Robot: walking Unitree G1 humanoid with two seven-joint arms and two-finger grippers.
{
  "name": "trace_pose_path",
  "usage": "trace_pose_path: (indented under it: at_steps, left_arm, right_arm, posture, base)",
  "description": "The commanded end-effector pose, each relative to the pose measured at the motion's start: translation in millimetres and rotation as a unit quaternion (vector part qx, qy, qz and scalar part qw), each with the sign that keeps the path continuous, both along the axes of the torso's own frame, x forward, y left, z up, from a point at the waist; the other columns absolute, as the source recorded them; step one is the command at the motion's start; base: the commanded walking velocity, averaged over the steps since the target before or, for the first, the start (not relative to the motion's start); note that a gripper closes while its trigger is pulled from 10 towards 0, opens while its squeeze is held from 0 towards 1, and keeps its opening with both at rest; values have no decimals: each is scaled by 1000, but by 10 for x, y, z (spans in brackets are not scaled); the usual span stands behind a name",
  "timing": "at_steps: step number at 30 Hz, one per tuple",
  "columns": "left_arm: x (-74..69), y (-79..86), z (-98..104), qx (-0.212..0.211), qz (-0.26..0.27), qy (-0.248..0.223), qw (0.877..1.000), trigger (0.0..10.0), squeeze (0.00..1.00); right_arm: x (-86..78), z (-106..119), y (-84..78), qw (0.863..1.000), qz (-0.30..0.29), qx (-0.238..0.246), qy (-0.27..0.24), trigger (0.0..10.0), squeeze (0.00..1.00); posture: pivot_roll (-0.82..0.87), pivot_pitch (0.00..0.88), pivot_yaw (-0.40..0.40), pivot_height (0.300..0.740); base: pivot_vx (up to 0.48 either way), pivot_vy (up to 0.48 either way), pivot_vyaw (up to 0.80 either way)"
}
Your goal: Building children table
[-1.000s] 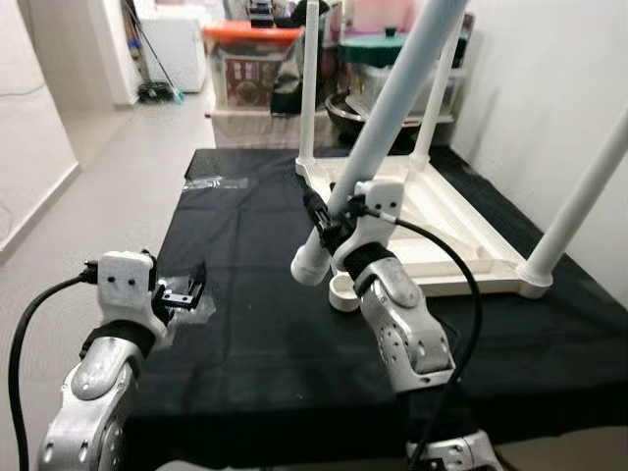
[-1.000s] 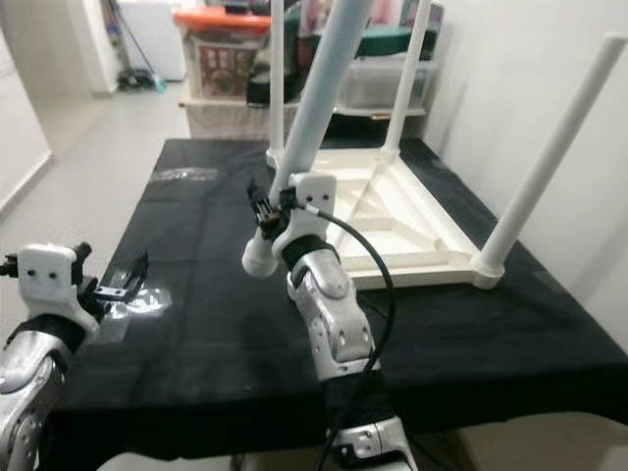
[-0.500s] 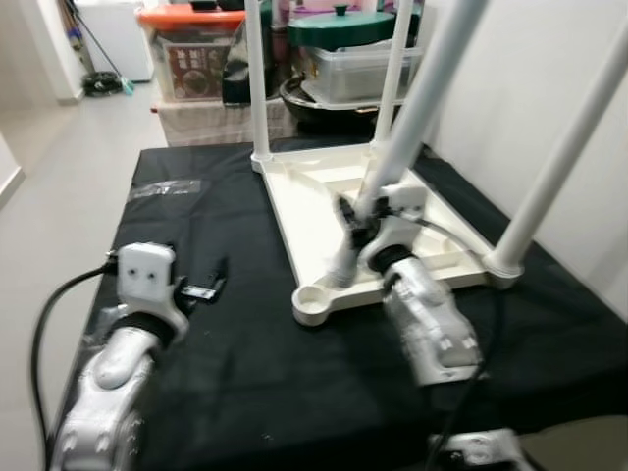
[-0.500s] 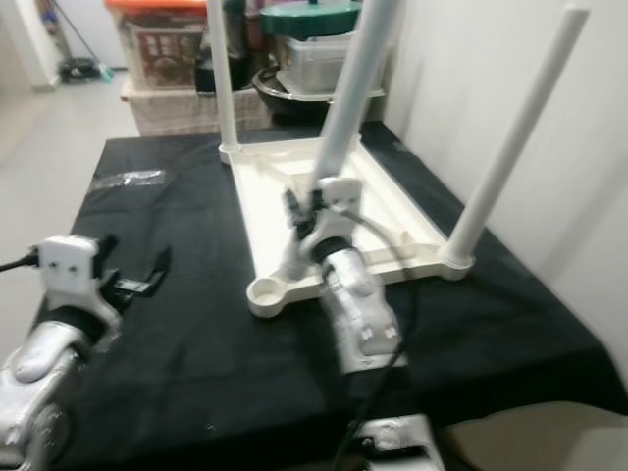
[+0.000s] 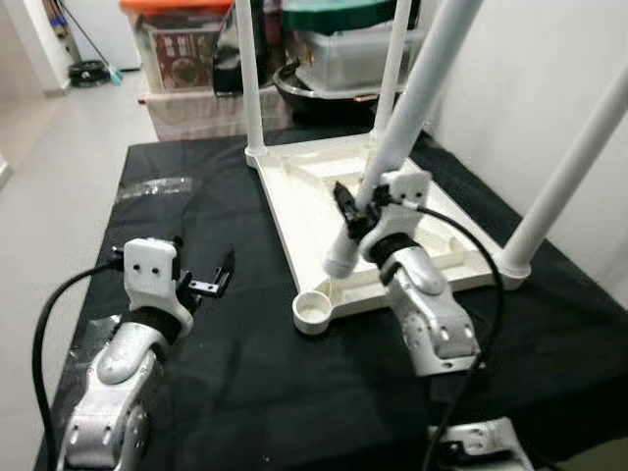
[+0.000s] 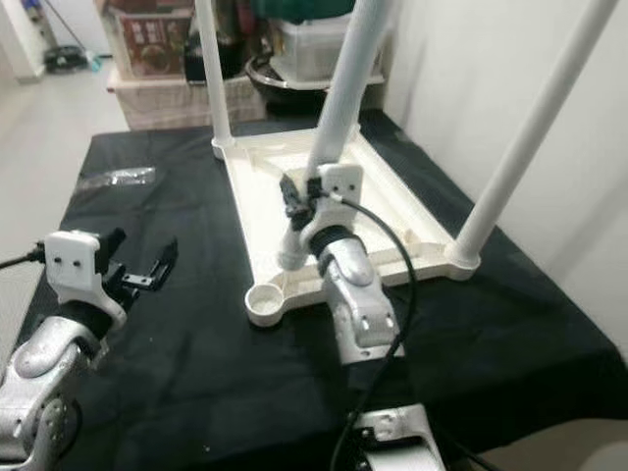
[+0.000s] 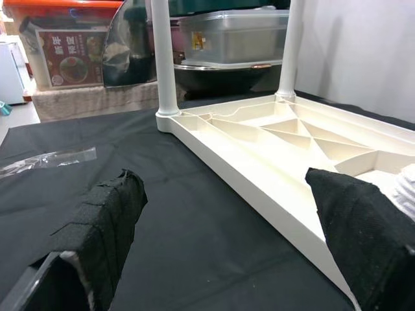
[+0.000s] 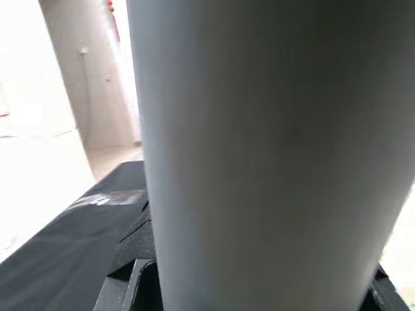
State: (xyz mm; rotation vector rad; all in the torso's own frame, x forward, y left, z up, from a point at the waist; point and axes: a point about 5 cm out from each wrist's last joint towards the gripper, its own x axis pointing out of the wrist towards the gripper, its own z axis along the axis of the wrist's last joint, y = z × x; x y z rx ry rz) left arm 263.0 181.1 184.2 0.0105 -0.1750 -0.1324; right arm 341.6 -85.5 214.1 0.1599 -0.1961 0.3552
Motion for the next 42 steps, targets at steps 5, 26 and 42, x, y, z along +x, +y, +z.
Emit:
trace_pose_path:
  at_steps: [5, 26, 42]
  left_arm:
    - [-34, 37, -58, -5, 5, 12, 1000, 10000, 0]
    - [-86, 35, -89, 3, 3, 12, 1000, 10000, 0]
    - [-84, -10, -152, 21, 0, 19, 1000, 10000, 0]
  right_arm:
    - [-10, 22, 57, 999, 31, -18, -4, 10000, 0]
    - [3, -6, 118, 996, 77, -34, 5, 10000, 0]
    - [214, 44, -480, 996, 22, -87, 7, 10000, 0]
  posture:
    - [36, 0, -40, 740]
    - [50, 0, -46, 740]
    - [35, 0, -51, 740]
  base:
    - [0, 58, 0]
    - [0, 179, -152]
    - [0, 0, 0]
